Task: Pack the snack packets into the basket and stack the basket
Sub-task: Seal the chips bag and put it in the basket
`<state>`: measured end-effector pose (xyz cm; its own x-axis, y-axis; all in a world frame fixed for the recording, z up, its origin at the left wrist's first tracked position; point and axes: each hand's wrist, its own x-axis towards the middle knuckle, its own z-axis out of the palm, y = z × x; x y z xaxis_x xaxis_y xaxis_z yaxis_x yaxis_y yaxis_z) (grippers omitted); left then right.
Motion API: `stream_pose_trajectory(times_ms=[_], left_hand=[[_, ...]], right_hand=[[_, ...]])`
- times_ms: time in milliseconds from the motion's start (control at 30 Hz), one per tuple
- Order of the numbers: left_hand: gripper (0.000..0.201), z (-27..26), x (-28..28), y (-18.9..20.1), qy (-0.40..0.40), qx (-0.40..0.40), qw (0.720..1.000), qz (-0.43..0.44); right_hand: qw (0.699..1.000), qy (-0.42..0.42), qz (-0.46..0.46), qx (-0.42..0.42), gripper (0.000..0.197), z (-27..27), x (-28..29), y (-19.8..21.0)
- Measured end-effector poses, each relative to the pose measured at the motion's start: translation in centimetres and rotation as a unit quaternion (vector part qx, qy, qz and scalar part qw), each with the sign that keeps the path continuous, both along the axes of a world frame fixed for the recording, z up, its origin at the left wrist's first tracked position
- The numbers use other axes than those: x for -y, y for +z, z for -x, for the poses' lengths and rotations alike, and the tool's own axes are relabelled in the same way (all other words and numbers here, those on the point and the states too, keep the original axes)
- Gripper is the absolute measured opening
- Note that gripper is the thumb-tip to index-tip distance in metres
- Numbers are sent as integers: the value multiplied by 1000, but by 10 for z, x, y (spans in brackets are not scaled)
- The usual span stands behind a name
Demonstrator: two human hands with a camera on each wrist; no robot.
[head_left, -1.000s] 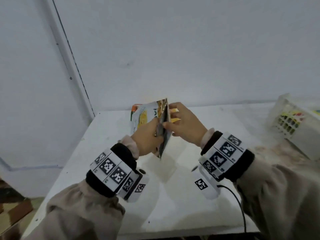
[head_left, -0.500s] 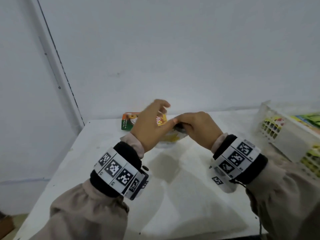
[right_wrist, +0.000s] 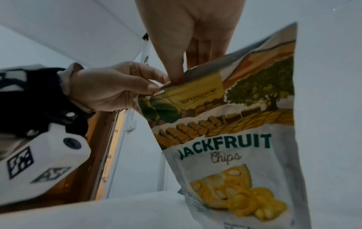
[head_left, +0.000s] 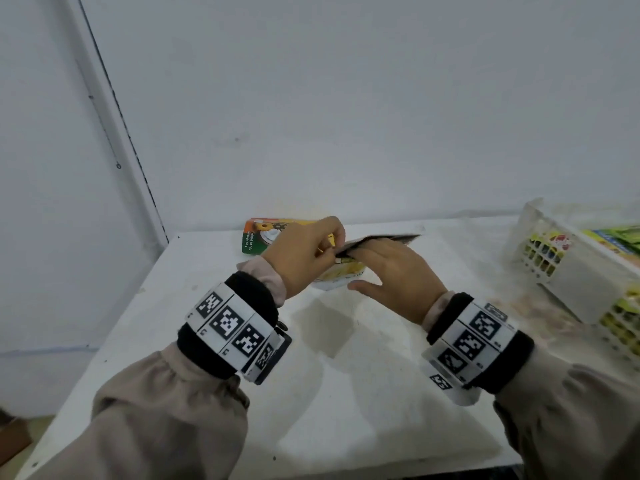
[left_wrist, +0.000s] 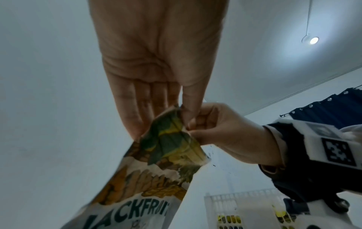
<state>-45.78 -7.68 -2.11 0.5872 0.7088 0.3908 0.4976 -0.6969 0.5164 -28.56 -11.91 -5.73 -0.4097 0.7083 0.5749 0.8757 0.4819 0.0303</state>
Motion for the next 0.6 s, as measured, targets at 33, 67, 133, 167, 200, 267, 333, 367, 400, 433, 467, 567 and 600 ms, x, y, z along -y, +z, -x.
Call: stream_pose_trajectory(times_ms=[33, 67, 133, 167, 200, 267, 333, 367, 400, 433, 467, 567, 600], left_hand=[[23, 1, 0, 0, -1, -8, 1000, -7], [24, 2, -1, 1, 1, -18, 1000, -10], [28, 1, -2, 1, 17, -60, 998, -15], [31, 0, -3, 0, 28, -94, 995, -29], [35, -2, -3, 0, 40, -131, 990, -46], [41, -5, -1, 0, 69, -184, 978, -73], [42, -8, 1, 0, 88, -185, 976, -81], [41, -9, 2, -1, 89, -179, 976, -89], [40, -10, 3, -3, 87, -173, 977, -93], [39, -11, 5, -6, 80, -165, 979, -90], [38, -11, 7, -8, 70, -154, 982, -82], [45, -12, 13, -11, 46, -130, 988, -66], [47, -12, 13, -12, 43, -132, 988, -66]], right_hand=[[1000, -1, 5, 11, 32, -1, -3, 0], [1000, 3, 4, 17, 27, 1, -6, 0], [999, 11, 6, 33, 23, 4, -10, -1], [999, 10, 10, 45, 22, 5, -10, -1], [998, 2, 20, 57, 22, 8, -8, 0], [992, -16, 81, 92, 25, 14, -1, 5], [980, -32, 154, 125, 27, 16, 3, 7], [978, -30, 171, 114, 29, 15, 4, 7], [977, -34, 185, 103, 31, 14, 3, 5], [978, -33, 182, 102, 31, 14, 3, 4], [980, -29, 170, 100, 32, 12, 2, 1], [980, -10, 174, 95, 42, 4, 1, -4], [980, -6, 173, 97, 42, 4, 1, -4]])
